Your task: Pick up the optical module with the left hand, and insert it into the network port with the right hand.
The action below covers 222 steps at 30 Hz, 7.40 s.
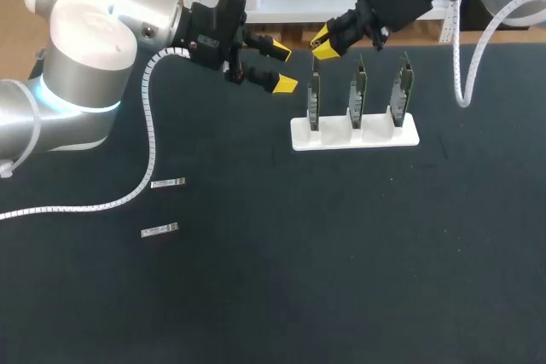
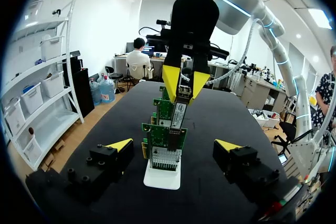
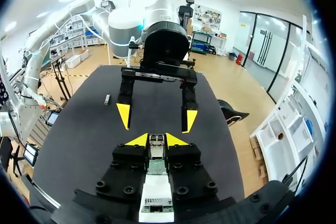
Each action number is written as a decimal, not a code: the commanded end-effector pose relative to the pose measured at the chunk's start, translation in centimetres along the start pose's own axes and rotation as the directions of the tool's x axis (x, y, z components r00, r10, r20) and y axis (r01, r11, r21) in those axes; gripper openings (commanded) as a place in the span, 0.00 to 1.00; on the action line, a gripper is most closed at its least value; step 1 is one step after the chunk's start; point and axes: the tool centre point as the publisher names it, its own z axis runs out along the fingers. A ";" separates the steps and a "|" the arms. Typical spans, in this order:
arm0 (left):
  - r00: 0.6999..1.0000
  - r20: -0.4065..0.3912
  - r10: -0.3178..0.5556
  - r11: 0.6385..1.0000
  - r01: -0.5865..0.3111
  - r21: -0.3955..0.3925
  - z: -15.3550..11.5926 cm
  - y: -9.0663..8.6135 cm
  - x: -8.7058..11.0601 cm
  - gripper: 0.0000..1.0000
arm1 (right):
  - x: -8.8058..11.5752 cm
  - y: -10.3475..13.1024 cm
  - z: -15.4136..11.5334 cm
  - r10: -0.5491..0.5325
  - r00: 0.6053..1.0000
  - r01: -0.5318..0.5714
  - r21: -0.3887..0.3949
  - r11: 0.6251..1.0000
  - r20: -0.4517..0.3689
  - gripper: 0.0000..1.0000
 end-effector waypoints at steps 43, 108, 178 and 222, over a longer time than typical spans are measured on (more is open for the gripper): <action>1.000 -0.005 -0.002 1.000 0.002 0.003 0.0 0.2 -0.1 1.00 | 0.8 -1.0 -1.7 0.112 0.992 -0.109 -0.040 0.993 0.065 0.00; 1.000 -0.005 -0.002 1.000 0.002 0.003 0.0 0.2 -0.1 1.00 | 1.7 -0.2 1.9 0.102 0.995 -0.101 -0.062 0.993 0.011 0.00; 1.000 -0.005 -0.002 1.000 0.002 0.003 0.0 0.2 -0.1 1.00 | 7.8 0.6 -8.3 0.133 0.989 -0.126 -0.094 0.988 0.066 0.00; 0.895 -0.394 0.210 0.926 -0.311 -0.214 -9.2 -1.5 0.2 1.00 | 7.6 1.0 -7.8 0.130 0.989 -0.122 -0.104 0.987 0.075 1.00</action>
